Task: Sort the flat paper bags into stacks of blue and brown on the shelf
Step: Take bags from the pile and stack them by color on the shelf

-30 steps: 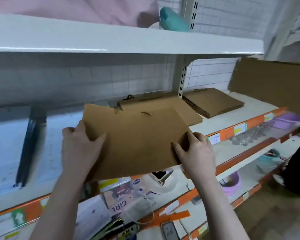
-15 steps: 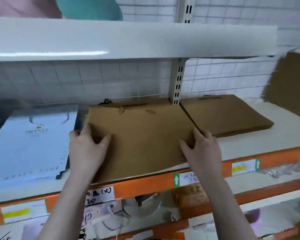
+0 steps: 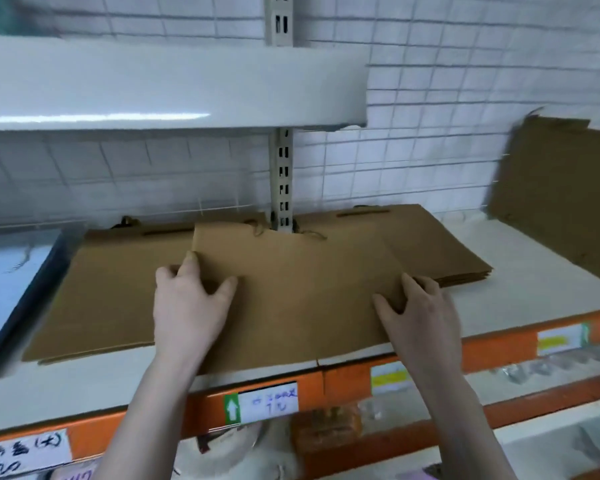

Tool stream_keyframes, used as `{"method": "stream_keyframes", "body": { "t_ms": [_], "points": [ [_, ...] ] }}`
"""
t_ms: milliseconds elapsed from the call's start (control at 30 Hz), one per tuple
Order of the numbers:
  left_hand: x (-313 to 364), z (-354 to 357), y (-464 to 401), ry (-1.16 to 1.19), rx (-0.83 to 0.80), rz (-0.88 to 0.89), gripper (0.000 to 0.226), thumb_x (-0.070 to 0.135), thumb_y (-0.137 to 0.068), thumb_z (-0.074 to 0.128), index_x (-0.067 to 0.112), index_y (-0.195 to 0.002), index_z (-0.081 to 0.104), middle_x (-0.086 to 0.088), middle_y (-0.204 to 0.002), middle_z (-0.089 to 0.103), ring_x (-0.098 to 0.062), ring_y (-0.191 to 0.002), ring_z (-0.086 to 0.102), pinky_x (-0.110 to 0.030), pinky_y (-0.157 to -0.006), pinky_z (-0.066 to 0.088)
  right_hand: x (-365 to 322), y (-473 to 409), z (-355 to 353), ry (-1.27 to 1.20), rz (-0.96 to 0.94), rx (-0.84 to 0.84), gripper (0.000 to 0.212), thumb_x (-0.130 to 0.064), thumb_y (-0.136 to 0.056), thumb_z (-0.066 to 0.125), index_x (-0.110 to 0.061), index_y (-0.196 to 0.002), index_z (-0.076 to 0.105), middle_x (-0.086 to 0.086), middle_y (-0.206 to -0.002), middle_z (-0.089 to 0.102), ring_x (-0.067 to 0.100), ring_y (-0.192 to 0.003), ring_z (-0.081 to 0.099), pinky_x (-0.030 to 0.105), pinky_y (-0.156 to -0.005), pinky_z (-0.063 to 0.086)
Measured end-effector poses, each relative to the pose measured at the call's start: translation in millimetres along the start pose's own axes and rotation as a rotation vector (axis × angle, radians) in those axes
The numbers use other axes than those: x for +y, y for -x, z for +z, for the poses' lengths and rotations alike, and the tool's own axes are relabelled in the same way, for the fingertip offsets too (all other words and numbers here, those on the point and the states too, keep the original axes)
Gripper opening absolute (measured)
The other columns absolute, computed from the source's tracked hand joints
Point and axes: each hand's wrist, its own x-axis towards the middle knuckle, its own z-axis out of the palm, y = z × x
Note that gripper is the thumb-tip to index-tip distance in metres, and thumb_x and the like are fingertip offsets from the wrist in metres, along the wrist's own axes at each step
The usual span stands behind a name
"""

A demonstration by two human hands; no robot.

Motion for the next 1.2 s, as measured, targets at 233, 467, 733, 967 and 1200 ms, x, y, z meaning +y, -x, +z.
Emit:
{"method": "stream_keyframes", "body": {
  "t_ms": [233, 467, 733, 967, 1200],
  "points": [
    [89.5, 86.2, 34.5, -0.009, 0.022, -0.050, 0.067, 0.036, -0.084, 0.065, 0.005, -0.138, 0.043, -0.024, -0.125, 0.043, -0.041, -0.119, 0.042, -0.038, -0.101, 0.034, 107.1, -75.4, -30.7, 0.062, -0.039, -0.053, 0.059, -0.047, -0.092, 0.047, -0.014, -0.141, 0.041, 0.008, -0.140, 0.042, 0.028, -0.125, 0.039, 0.038, -0.103, 0.034],
    [134.0, 140.4, 35.4, -0.101, 0.026, -0.044, 0.059, 0.034, -0.083, 0.066, 0.004, -0.132, 0.050, -0.026, -0.126, 0.048, -0.040, -0.118, 0.043, -0.040, -0.100, 0.035, 154.8, -131.2, -38.9, 0.079, -0.095, -0.063, 0.052, -0.044, -0.094, 0.045, -0.012, -0.135, 0.046, 0.010, -0.133, 0.048, 0.027, -0.118, 0.043, 0.035, -0.099, 0.034],
    [137.2, 172.7, 15.2, -0.210, 0.006, -0.081, 0.047, 0.033, -0.086, 0.062, 0.004, -0.121, 0.053, -0.022, -0.123, 0.052, -0.040, -0.115, 0.045, -0.041, -0.099, 0.037, 160.9, -163.9, -24.1, 0.063, -0.165, -0.124, 0.052, -0.041, -0.096, 0.042, -0.009, -0.138, 0.040, 0.013, -0.135, 0.044, 0.028, -0.122, 0.040, 0.034, -0.098, 0.035],
    [131.0, 184.8, -4.8, -0.239, -0.022, -0.107, 0.044, 0.034, -0.088, 0.059, -0.001, -0.114, 0.052, -0.020, -0.128, 0.050, -0.038, -0.119, 0.043, -0.042, -0.099, 0.037, 155.4, -179.7, -10.6, 0.028, -0.177, -0.169, 0.048, -0.039, -0.096, 0.044, -0.007, -0.133, 0.045, 0.015, -0.132, 0.046, 0.029, -0.121, 0.044, 0.034, -0.095, 0.037],
    [125.5, 186.8, -22.9, -0.252, -0.086, -0.131, 0.052, 0.038, -0.093, 0.052, -0.001, -0.126, 0.045, -0.019, -0.142, 0.037, -0.036, -0.126, 0.040, -0.039, -0.098, 0.037, 138.0, -188.2, -0.6, 0.045, -0.166, -0.200, 0.038, -0.037, -0.096, 0.044, -0.005, -0.114, 0.052, 0.017, -0.119, 0.051, 0.033, -0.111, 0.052, 0.034, -0.083, 0.042]
  ]
}}
